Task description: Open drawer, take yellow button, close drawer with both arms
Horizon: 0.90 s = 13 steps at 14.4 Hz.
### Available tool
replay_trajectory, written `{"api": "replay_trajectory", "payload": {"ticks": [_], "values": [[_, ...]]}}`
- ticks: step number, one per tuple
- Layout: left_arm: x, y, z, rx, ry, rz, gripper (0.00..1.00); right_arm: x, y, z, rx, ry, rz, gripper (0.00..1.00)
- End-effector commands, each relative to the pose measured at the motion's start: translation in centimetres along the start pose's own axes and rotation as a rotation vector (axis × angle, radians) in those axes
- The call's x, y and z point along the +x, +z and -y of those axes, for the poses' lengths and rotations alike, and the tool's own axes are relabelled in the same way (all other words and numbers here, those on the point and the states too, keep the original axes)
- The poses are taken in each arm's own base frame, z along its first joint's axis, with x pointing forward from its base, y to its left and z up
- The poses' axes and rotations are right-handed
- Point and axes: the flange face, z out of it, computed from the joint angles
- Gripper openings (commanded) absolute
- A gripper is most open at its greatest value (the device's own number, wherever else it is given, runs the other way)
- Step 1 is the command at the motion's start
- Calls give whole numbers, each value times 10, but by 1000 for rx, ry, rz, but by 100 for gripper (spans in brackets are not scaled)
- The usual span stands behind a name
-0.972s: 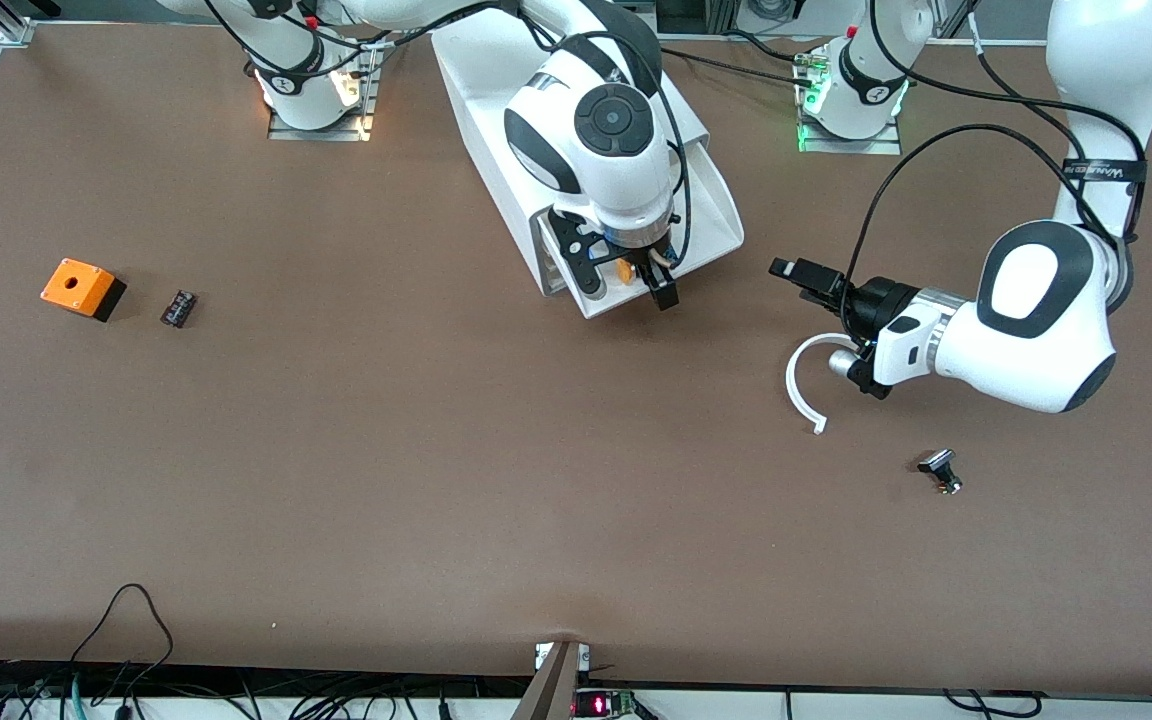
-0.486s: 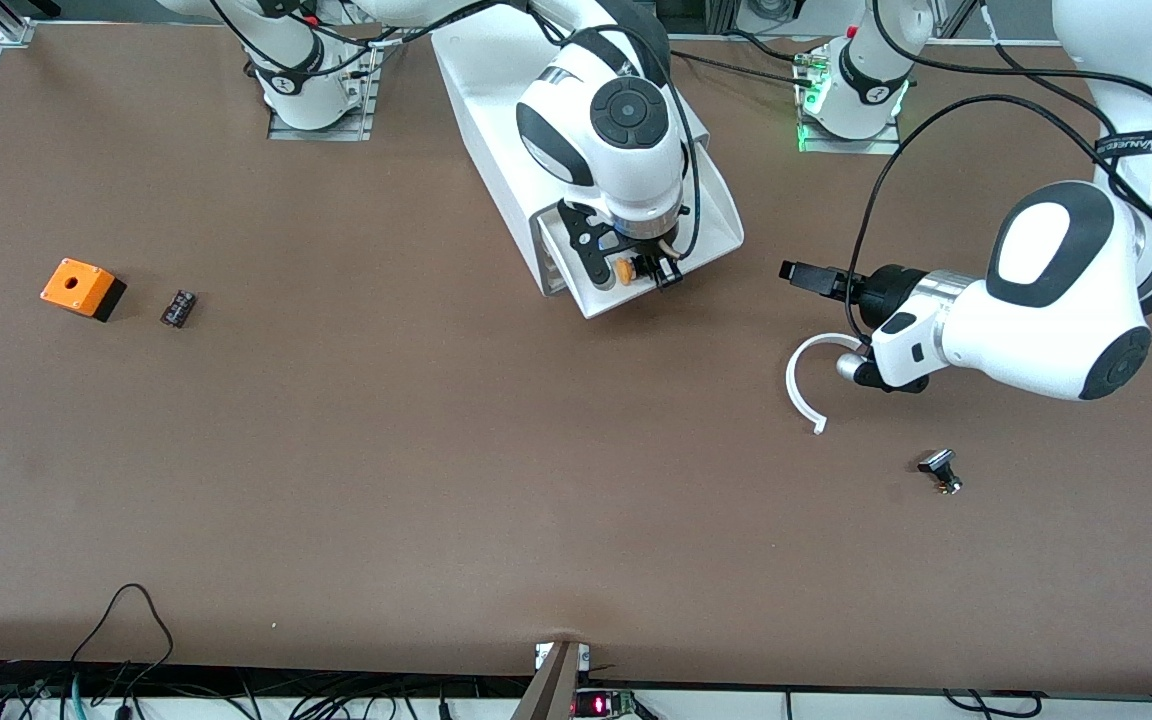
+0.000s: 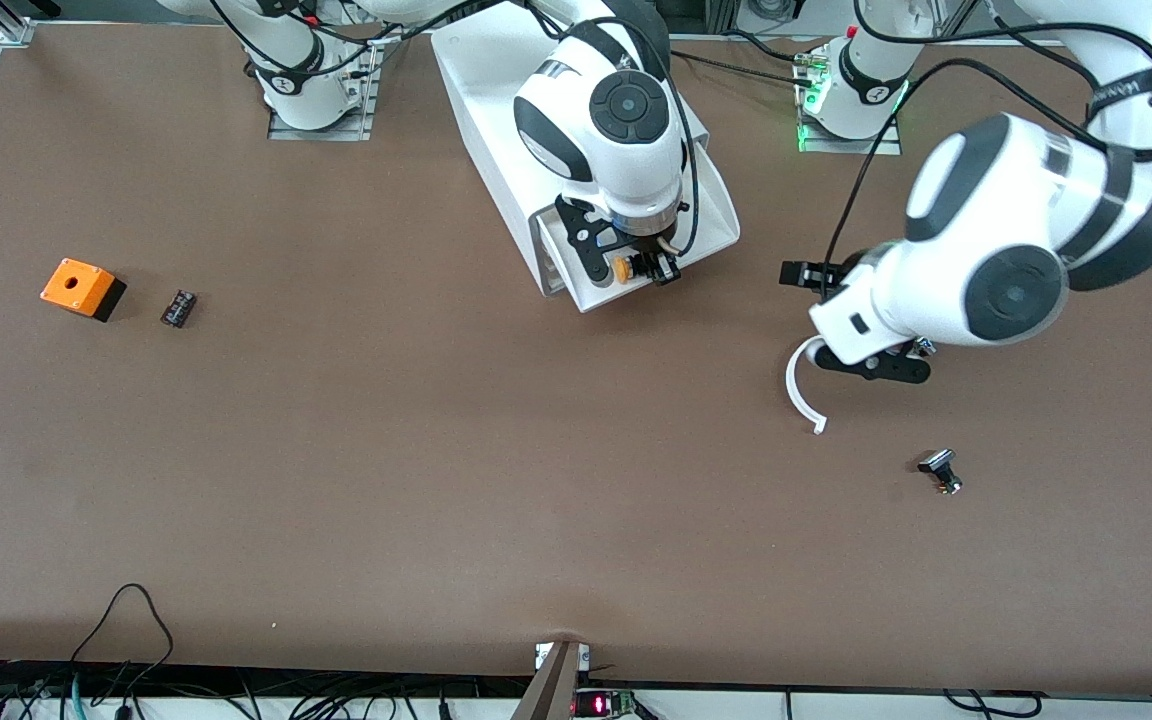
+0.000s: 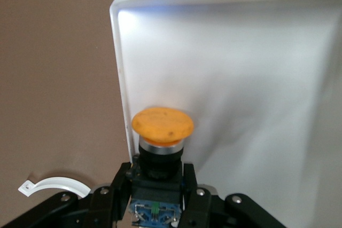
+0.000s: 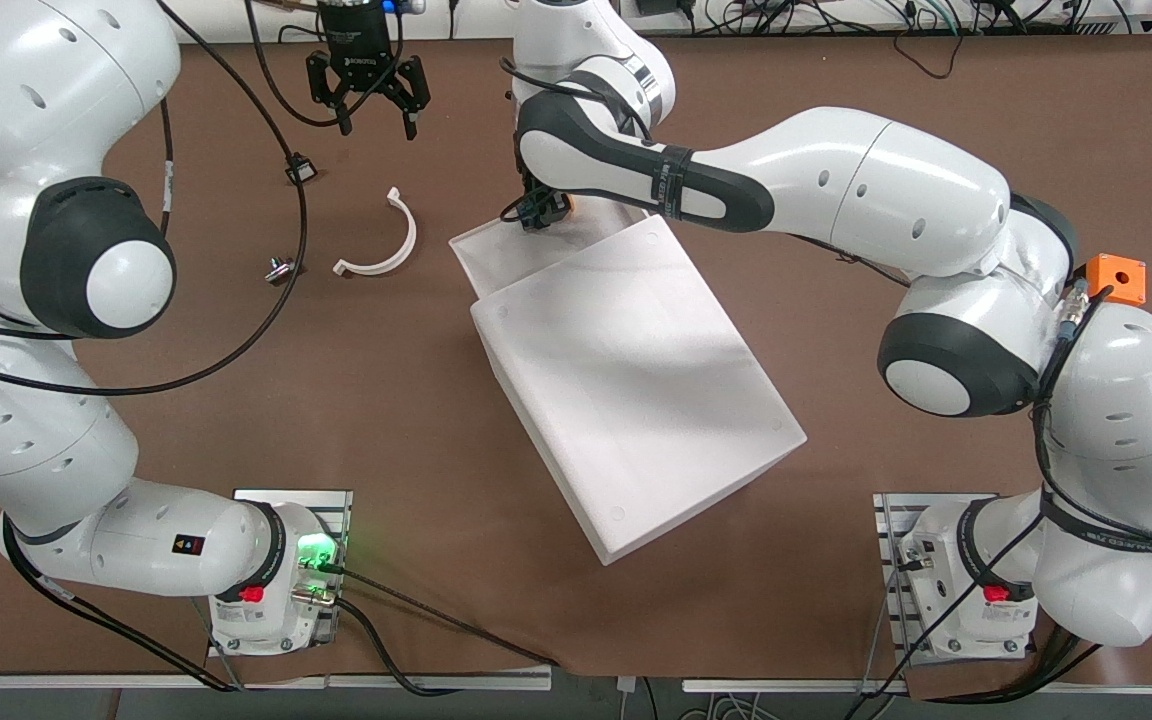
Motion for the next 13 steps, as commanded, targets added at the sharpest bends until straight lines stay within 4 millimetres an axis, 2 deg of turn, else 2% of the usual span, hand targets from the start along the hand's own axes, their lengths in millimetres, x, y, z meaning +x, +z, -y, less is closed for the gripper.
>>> {"api": "replay_trajectory", "payload": {"ticks": [1,3,6,10,13], "values": [[6,-19,13,38,-27,-32,100,-2,-31,-3,25,1,1,14],[13,-25,18,25,-30,-48,100,-1,-43,-2,39,5,6,14],[16,-21,17,29,-45,-46,100,-1,-51,-3,50,-5,10,15],[16,-21,19,26,-61,-44,100,-6,-50,-7,73,-134,-49,15],[16,-21,19,26,-73,-44,100,-18,-48,-13,81,-241,-78,15]]}}
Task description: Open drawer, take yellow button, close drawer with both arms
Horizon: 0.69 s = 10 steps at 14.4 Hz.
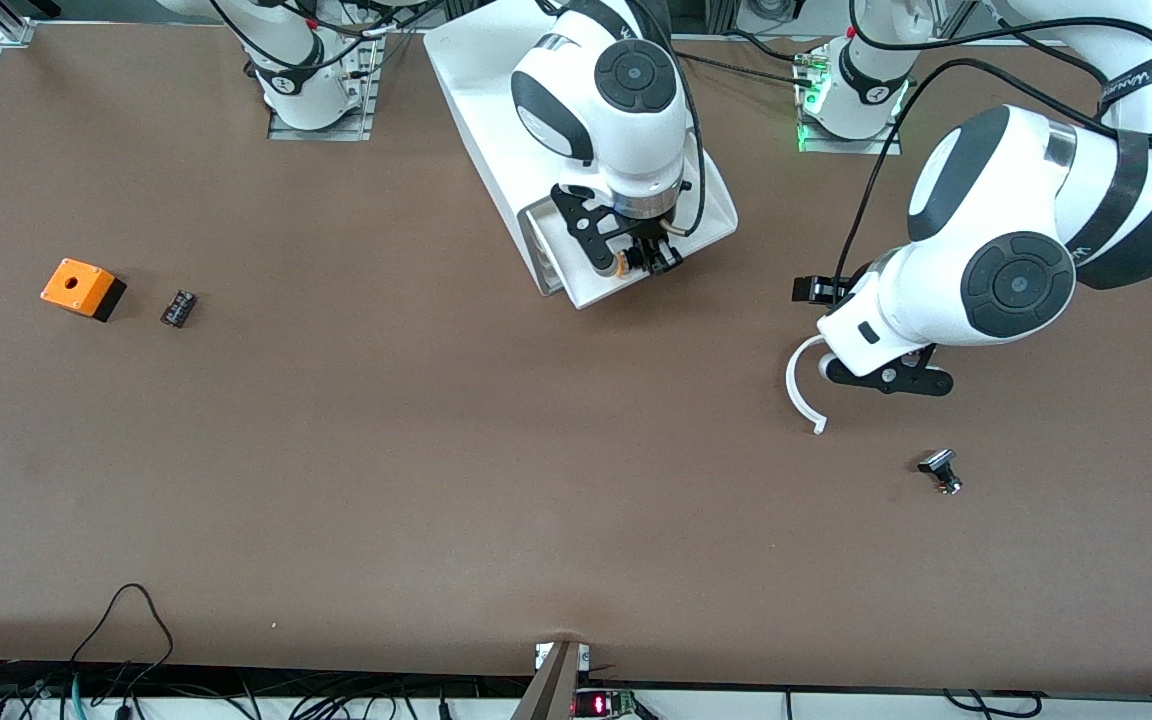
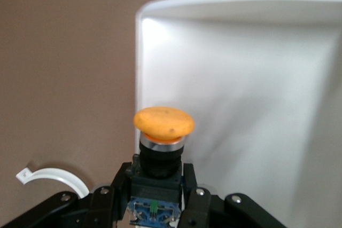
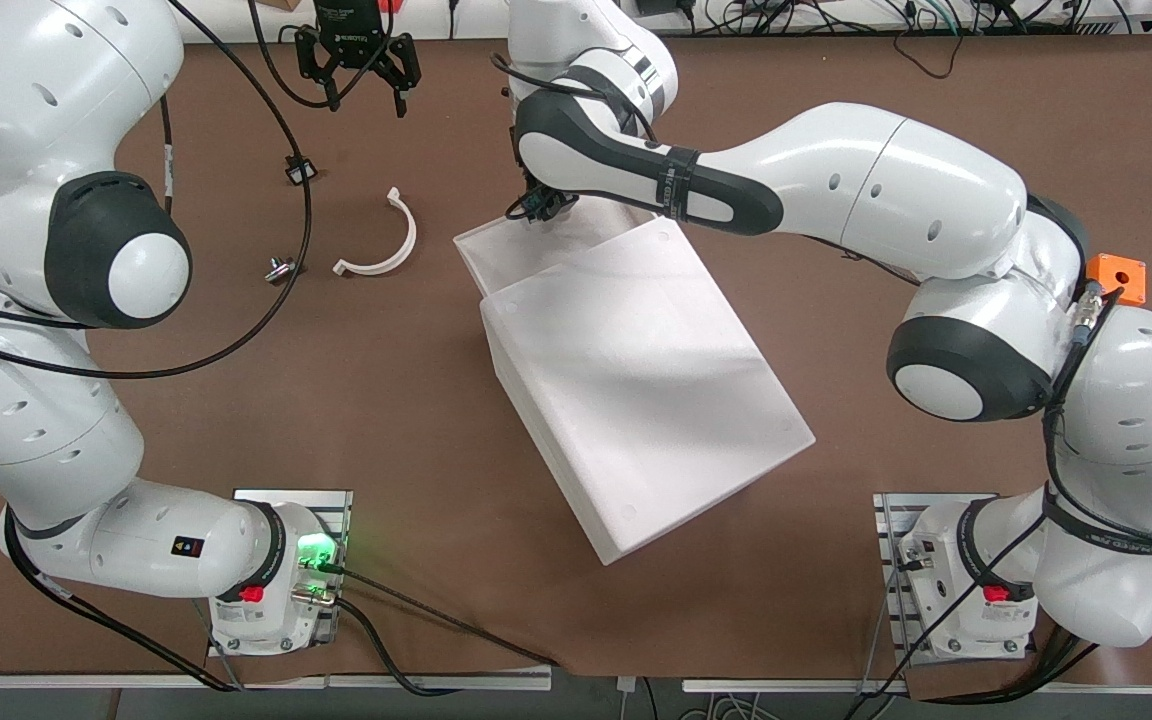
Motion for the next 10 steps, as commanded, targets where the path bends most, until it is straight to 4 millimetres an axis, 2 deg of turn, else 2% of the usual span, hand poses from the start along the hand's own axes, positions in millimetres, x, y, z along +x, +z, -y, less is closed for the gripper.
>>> {"api": "replay_trajectory", "payload": {"ticks": [1,3,5,6,7,8,10], "values": [[2,-6,-1,20,-17,-5,100,-12,-23,-4,45,-113,-43,15],[2,-5,-2,21,-30,-4,100,-18,-23,-6,52,-133,-59,15],[4,-2,-7,23,-67,-3,100,-12,-21,-6,32,-130,-66,15],[6,-3,-8,18,-90,-19,100,-1,-21,-5,11,-146,-74,15],[13,-4,-9,6,-107,-63,100,13,-43,-3,21,-199,-72,15],[23,6,-11,-10,-119,-102,100,33,-56,1,23,-248,-71,15],[33,19,-18,-38,-192,-150,100,74,-60,9,0,-321,-77,15]]}}
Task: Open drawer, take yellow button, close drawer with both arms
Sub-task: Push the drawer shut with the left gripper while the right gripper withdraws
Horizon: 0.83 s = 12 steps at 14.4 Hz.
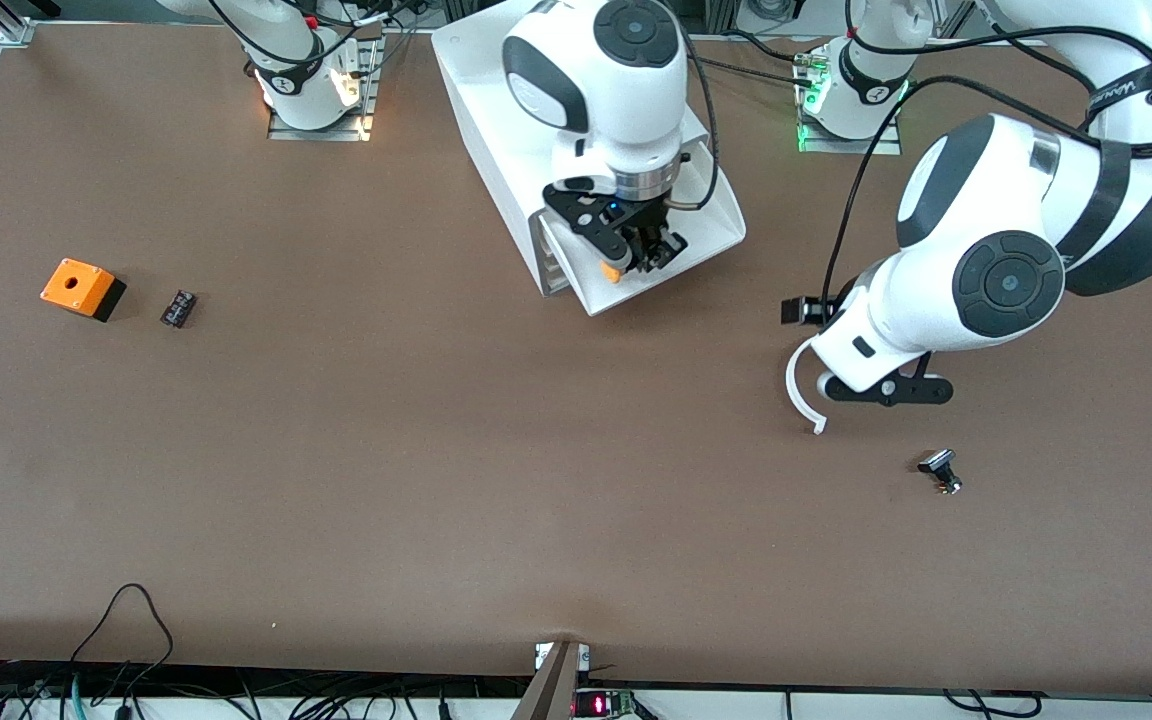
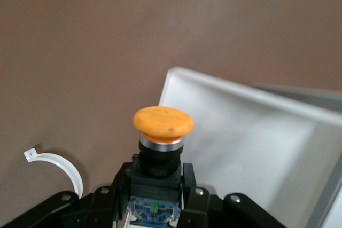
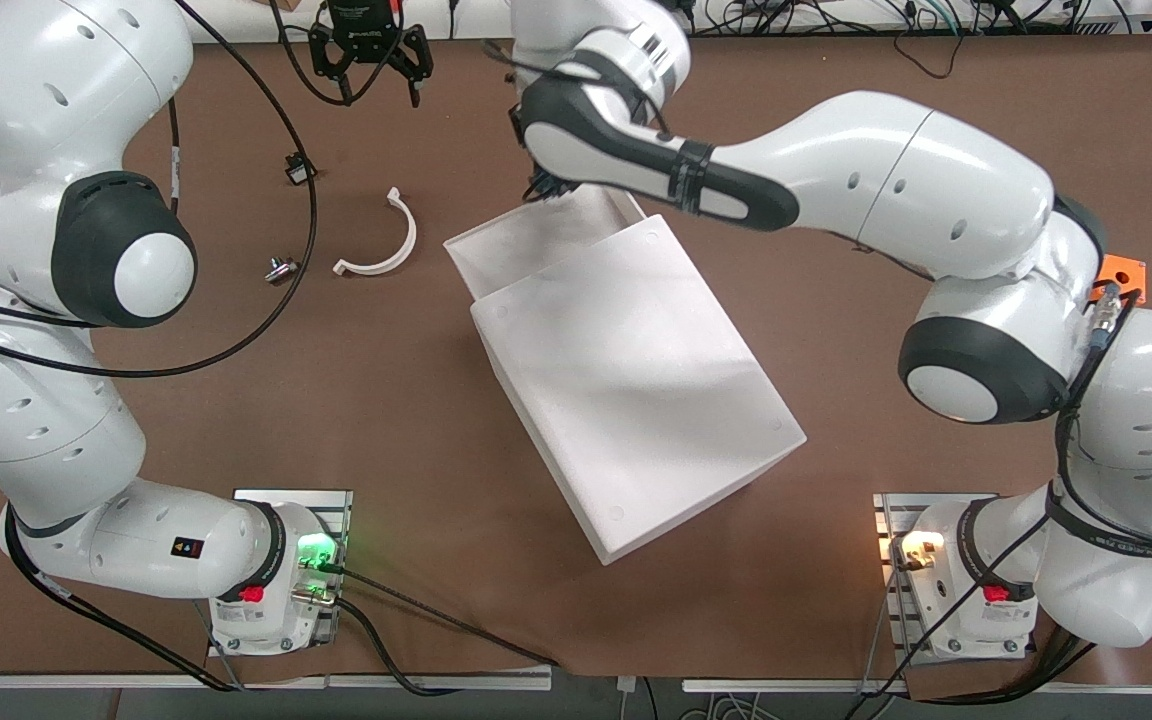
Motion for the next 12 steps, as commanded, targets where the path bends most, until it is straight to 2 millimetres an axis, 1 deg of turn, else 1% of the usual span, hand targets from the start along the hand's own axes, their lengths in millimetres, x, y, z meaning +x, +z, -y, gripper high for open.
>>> {"api": "replay_trajectory", "payload": {"ticks": [1,3,4,5,6,7,8,9,10,11,12], "values": [[10,21,-13,-10,-103,-48,100,63,-22,-7,-15,-109,10,15],[12,45,-22,-16,-161,-58,100,117,-29,-12,-5,-195,47,15],[11,56,-32,-24,-205,-65,100,141,-34,-20,-20,-255,53,15],[6,66,-48,-36,-257,-71,100,171,-27,-29,-57,-311,66,15],[-1,72,-61,-44,-309,-77,100,196,-26,-36,-72,-368,73,15],[-9,83,-75,-44,-339,-74,100,225,-21,-45,-84,-404,81,15],[-18,89,-83,-43,-368,-82,100,250,-22,-53,-83,-442,83,15],[-30,98,-96,-41,-377,-89,100,275,-19,-64,-93,-482,91,15],[-41,106,-106,-38,-390,-90,100,297,-14,-76,-104,-524,94,15],[-49,111,-114,-30,-392,-87,100,327,-7,-93,-117,-554,94,15],[-60,114,-125,-23,-371,-80,99,351,2,-107,-128,-594,97,15]]}}
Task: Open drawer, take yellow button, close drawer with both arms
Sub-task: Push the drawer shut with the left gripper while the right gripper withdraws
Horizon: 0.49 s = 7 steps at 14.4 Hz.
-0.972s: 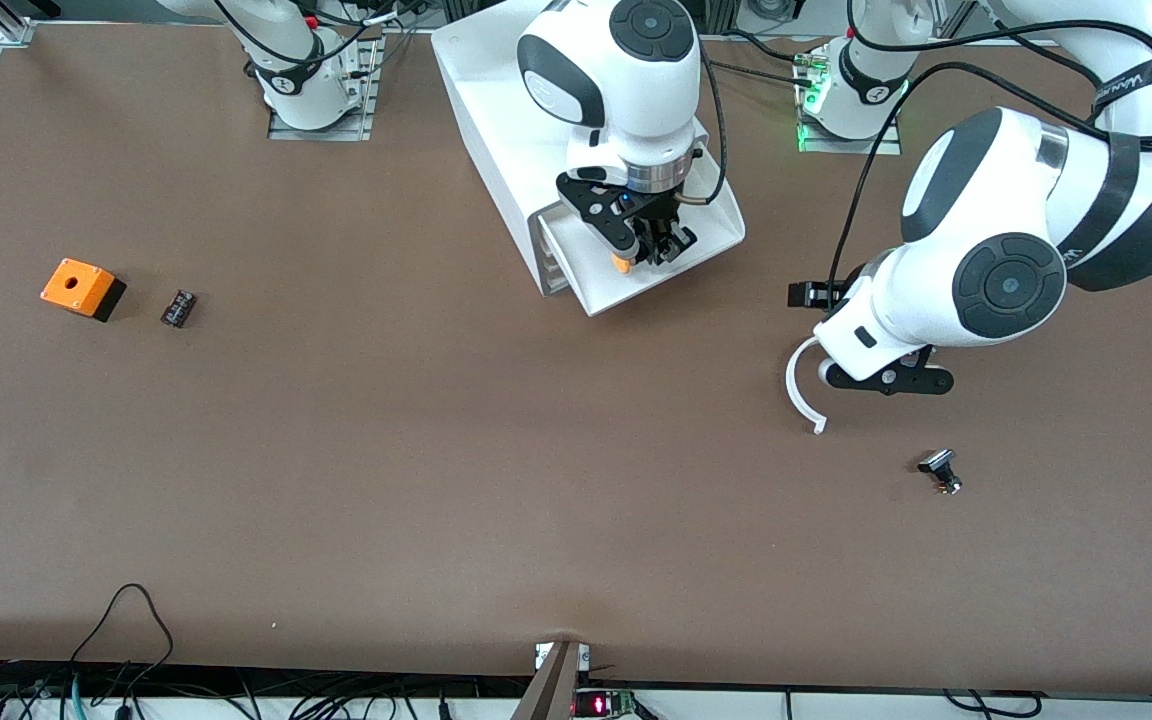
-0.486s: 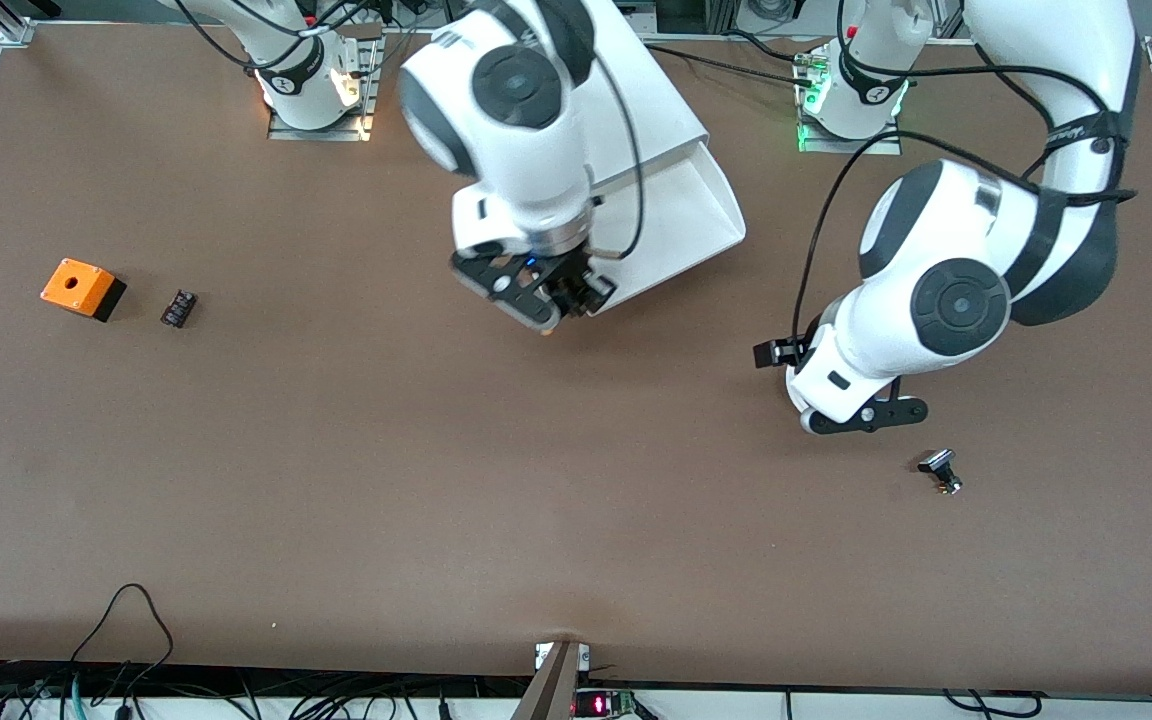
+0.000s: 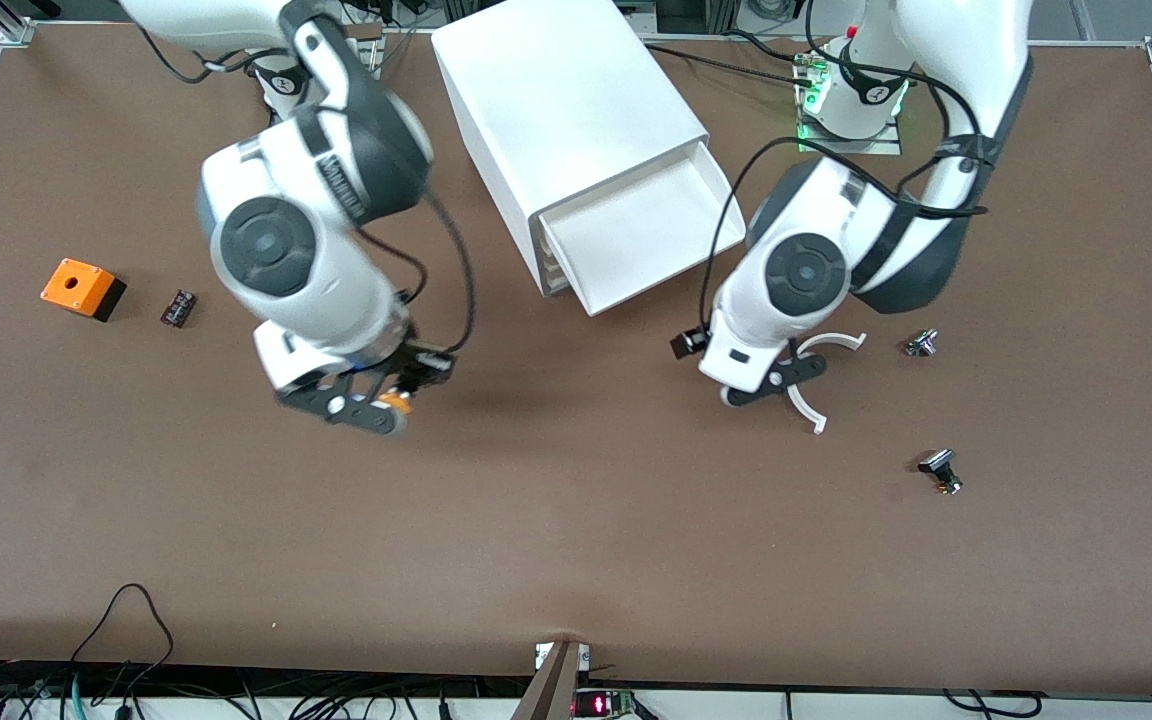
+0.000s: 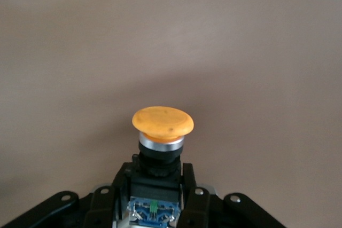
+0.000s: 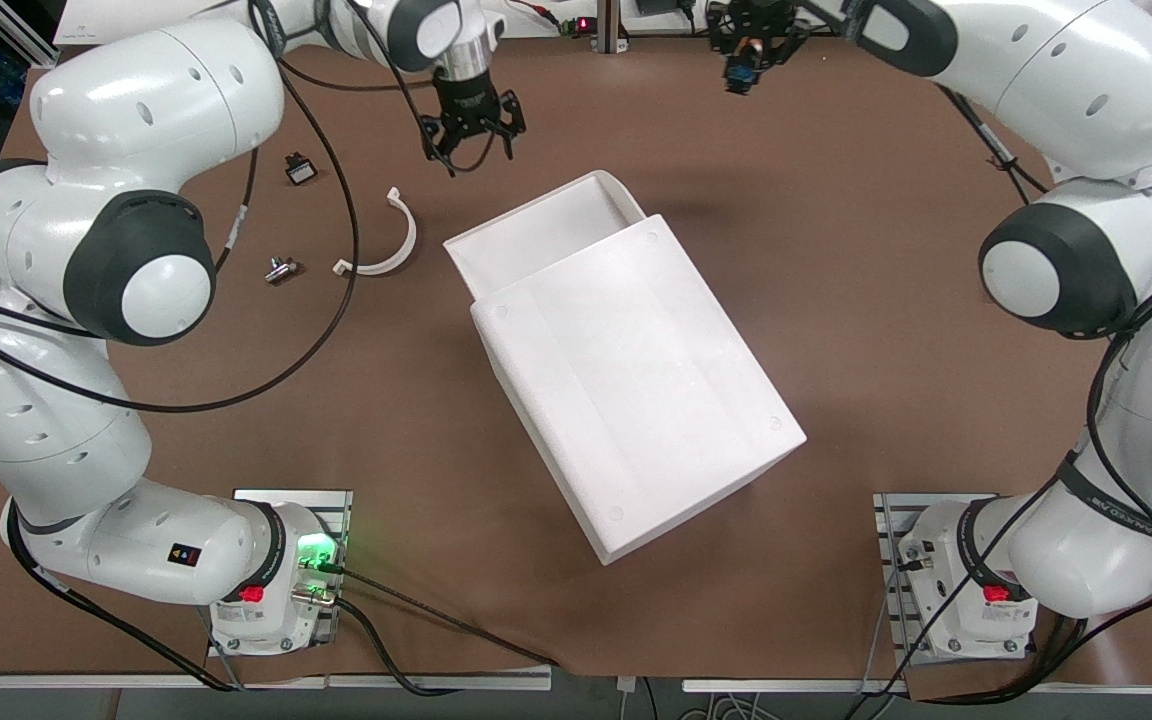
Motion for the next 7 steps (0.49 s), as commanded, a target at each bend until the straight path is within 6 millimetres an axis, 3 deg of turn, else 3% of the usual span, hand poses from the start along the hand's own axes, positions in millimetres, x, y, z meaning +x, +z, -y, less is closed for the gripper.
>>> {"api": "replay_trajectory", "payload": {"ticks": [1,4,7], "values": [[-44,1,1,25,5,-25,99,25,18,-65,-15,-122,19,15],[-86,7,-5,48,27,-18,99,45,52,-123,-22,-217,-14,15],[-107,14,-10,62,28,-9,99,54,103,-173,-34,-273,-62,15]]}}
